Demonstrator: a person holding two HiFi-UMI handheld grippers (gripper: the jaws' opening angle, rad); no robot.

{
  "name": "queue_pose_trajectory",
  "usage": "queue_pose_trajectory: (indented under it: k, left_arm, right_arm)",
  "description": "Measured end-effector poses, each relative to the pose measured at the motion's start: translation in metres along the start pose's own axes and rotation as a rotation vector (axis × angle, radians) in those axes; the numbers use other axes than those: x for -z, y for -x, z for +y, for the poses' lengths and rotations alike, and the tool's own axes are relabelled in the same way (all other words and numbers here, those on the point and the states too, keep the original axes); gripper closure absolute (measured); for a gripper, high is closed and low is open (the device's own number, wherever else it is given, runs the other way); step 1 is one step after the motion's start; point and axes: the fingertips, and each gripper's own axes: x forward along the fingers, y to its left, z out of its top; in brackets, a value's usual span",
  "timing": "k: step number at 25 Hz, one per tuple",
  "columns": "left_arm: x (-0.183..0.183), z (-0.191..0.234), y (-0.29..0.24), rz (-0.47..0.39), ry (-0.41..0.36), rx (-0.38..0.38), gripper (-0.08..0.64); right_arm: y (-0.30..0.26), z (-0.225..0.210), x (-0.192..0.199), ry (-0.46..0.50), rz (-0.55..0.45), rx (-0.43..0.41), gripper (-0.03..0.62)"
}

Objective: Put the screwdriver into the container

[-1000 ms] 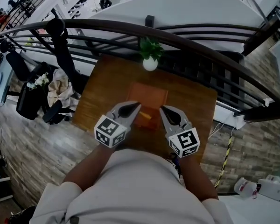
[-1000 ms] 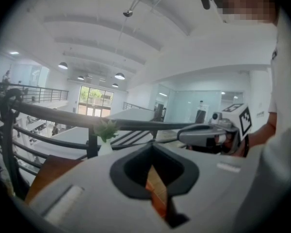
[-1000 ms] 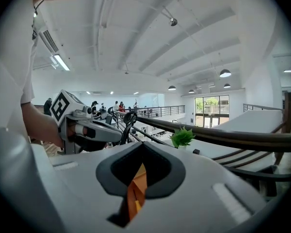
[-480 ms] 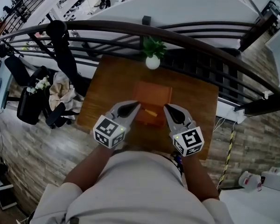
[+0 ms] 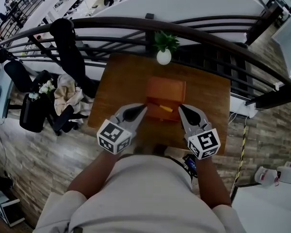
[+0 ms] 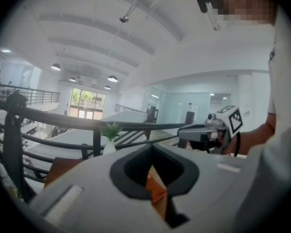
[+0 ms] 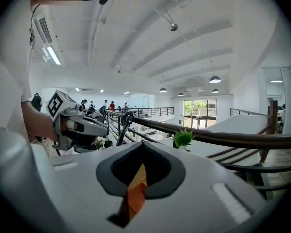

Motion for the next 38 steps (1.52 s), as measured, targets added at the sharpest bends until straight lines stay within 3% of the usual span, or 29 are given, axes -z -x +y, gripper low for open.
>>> queue_pose_trajectory:
  k: [16,29,38]
  left_arm:
    - [0.019,-0.031,0.077,-0.014,-0.062,0.09,0.557]
    - [0.024,-0.083,0.071,-0.033,-0.08,0.074,0.557]
    - [0.054,-0.168,0.045,-0.01,-0.042,0.061,0.557]
  right_arm:
    - [0.034,0.09,0.014,-0.006,0.009,0.069,0.586]
    - [0.09,0.089,0.027,0.006,-0.002,0.06,0.586]
    - [0.156,0.086,0.062,-0.014,0.018,-0.004,0.586]
